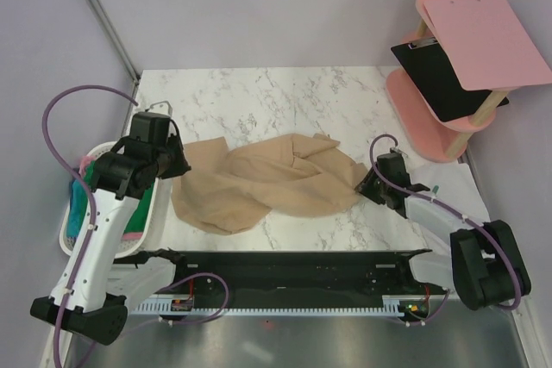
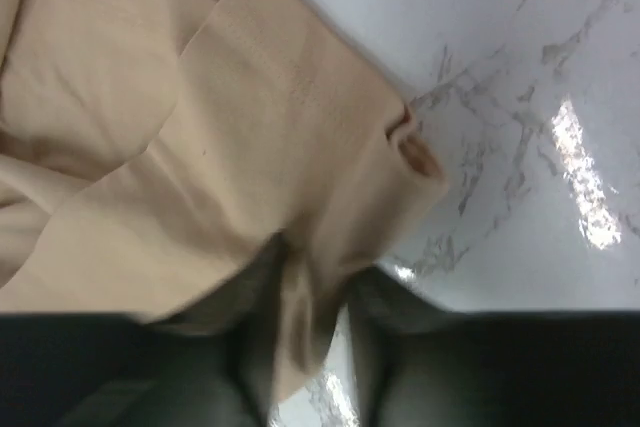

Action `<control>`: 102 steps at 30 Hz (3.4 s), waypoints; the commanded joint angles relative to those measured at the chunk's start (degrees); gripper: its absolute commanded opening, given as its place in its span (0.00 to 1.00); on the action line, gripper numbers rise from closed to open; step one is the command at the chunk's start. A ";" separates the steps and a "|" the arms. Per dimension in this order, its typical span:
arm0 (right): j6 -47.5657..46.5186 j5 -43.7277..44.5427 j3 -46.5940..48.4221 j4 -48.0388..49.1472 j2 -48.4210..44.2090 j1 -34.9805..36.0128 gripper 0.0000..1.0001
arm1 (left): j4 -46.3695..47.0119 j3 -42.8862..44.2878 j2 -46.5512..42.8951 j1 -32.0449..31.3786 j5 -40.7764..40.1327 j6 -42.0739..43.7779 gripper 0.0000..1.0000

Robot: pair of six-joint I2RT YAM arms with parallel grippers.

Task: Fold and stack the t-shirts
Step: Flatten out the tshirt

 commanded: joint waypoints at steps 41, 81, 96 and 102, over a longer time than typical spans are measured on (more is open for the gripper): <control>-14.92 8.55 27.05 -11.31 26.72 -0.11 0.00 | -6.57 -17.14 -13.31 0.21 11.03 -4.82 0.02; -17.12 6.18 21.51 -13.86 12.91 -0.11 0.06 | 1.34 -16.18 -3.55 0.21 5.58 -1.48 0.02; -17.65 3.63 20.89 -11.84 15.98 -0.11 0.26 | 2.57 -17.58 -3.03 0.13 6.37 -1.13 0.02; -17.73 3.63 21.42 -12.89 14.23 -0.11 0.26 | 2.92 -18.02 -2.76 0.12 6.72 -1.12 0.02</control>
